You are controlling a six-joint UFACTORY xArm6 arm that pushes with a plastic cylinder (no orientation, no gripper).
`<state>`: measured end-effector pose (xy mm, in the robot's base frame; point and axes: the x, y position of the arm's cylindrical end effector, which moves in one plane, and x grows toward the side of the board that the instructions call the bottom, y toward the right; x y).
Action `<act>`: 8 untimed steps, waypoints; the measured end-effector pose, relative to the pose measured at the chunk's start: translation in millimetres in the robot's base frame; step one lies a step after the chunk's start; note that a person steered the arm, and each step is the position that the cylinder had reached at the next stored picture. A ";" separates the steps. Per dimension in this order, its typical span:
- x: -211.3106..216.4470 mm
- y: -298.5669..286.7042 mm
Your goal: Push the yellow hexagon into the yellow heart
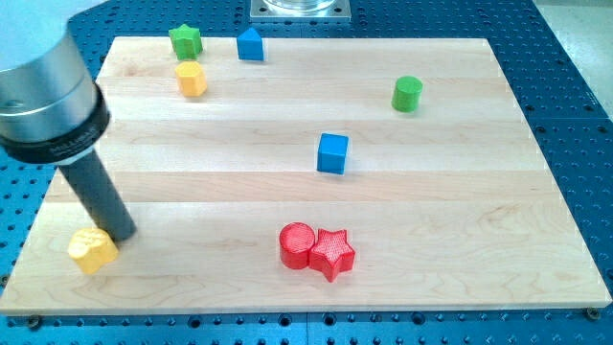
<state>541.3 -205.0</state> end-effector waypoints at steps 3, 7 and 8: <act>-193.1 171.6; -233.9 32.2; -233.9 31.5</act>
<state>307.4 -173.5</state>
